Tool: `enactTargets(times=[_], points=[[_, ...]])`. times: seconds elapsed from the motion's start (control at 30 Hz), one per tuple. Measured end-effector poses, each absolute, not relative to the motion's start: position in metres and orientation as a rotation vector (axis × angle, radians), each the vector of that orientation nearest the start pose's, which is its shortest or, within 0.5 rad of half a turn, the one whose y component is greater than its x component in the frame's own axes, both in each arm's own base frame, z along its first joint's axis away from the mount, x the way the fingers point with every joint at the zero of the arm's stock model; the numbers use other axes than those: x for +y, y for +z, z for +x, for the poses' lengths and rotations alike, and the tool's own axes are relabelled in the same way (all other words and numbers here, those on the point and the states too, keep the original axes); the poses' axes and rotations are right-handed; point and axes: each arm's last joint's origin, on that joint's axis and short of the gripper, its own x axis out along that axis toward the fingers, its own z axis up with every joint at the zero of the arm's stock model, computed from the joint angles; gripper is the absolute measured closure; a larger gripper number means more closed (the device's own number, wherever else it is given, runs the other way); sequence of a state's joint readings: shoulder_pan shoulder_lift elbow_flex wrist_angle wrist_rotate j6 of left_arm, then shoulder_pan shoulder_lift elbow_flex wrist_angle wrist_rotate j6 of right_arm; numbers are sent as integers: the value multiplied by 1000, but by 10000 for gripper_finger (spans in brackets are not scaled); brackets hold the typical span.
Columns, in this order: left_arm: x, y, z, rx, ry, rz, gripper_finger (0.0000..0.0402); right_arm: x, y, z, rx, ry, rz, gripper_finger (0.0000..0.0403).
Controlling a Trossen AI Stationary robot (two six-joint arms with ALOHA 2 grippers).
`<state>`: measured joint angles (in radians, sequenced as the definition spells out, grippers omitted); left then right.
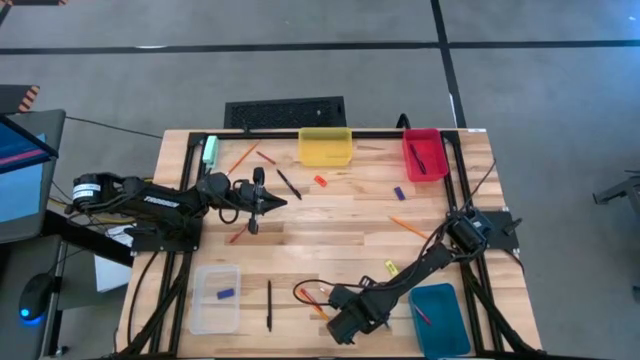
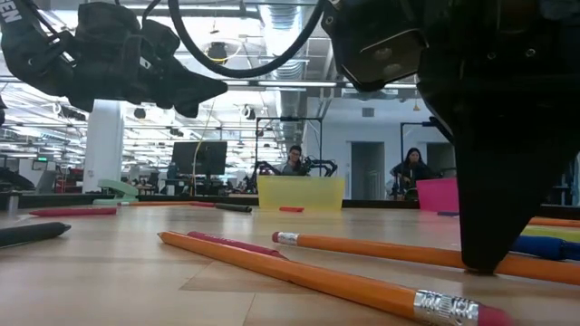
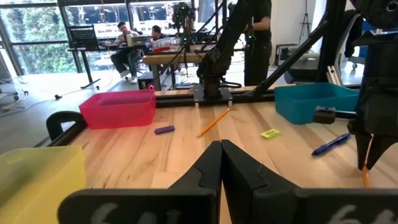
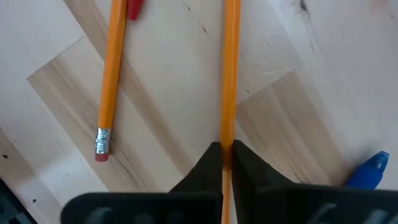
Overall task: Sort crayons/erasers/pens/pencils in bins
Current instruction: Put the orange pencil into the yellow bin
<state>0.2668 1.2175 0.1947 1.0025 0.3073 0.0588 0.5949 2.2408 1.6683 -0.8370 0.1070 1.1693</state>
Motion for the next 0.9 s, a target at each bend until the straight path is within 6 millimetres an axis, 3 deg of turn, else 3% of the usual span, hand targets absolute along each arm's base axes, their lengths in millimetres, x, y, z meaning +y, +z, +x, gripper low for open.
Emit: enactTargets(times=[0.6, 0.77, 0.9], points=[[44, 170, 198, 34, -92, -96, 401, 228, 167, 367, 1208, -435, 503, 382], [43, 171, 199, 39, -105, -150, 376, 215, 172, 372, 1198, -461, 522, 383], [44, 180, 204, 19, -139, -183, 342, 204, 189, 371, 1174, -471, 496, 386]])
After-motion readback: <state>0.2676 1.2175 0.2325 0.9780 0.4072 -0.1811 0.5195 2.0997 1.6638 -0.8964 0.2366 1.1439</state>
